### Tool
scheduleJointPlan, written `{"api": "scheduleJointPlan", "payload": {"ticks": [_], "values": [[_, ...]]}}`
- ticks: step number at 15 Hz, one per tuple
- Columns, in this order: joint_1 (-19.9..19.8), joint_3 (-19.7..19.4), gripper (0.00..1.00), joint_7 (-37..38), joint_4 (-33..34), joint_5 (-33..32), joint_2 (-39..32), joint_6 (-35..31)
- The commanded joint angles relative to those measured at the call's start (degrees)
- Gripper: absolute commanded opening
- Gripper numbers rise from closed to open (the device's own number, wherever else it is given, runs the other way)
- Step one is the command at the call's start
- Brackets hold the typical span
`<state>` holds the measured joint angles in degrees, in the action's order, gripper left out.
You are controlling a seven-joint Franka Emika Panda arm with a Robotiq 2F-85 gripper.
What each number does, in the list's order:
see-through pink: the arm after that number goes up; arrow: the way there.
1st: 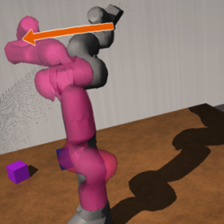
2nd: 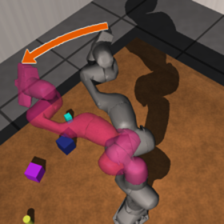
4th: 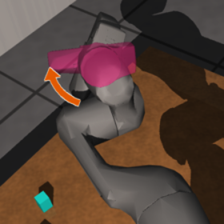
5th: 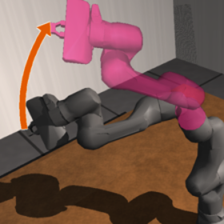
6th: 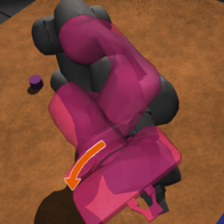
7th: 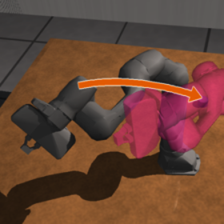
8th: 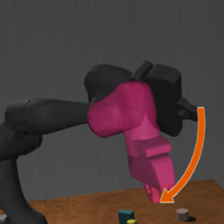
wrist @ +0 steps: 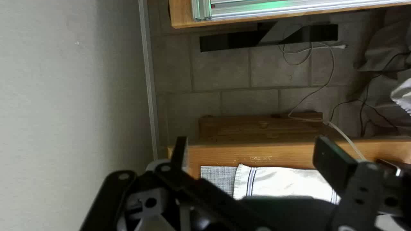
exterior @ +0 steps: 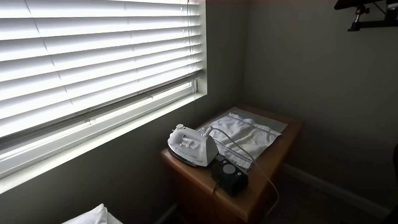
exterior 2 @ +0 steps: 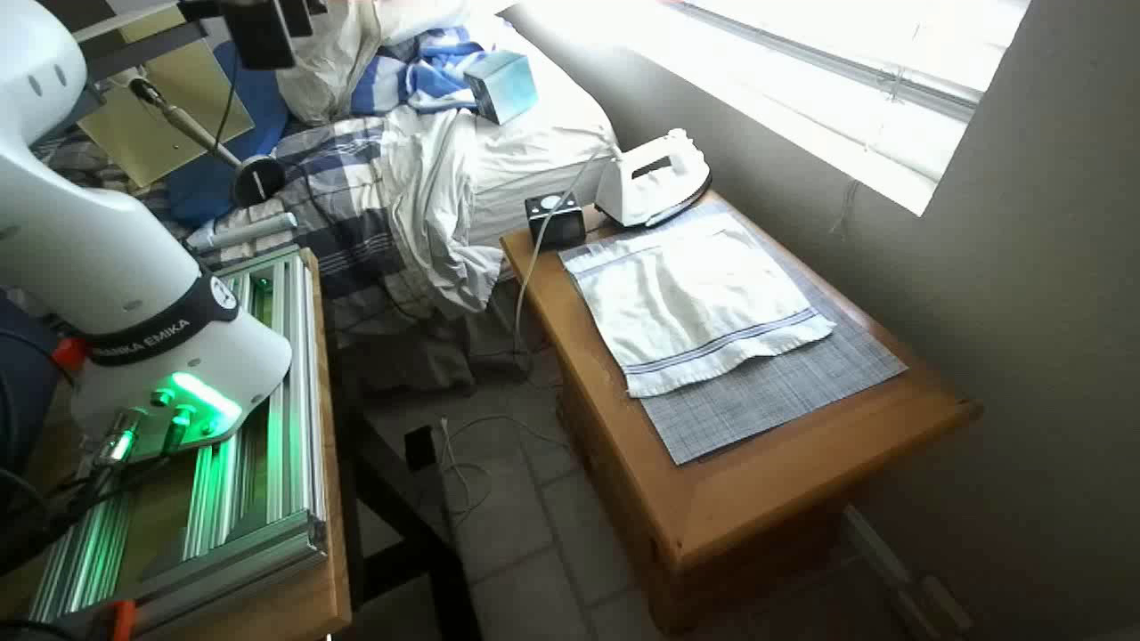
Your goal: Move the pressing iron to the right
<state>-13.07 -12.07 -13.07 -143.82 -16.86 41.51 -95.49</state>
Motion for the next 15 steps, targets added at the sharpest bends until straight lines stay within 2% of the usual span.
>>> {"api": "scheduleJointPlan", "payload": {"ticks": [1,8,10,15], "values": [[1.0,-0.7,1.00,0.5,0.1,-0.4,0.1,0.3],[1.6,-0.6,1.00,0.3,0.5,0.3,-0.4,0.3],[3.3,1.1,1.00,2.0,2.3,2.2,-3.4,1.1],[11.3,6.1,1.00,1.3,9.0,5.8,-13.1,0.1]]}}
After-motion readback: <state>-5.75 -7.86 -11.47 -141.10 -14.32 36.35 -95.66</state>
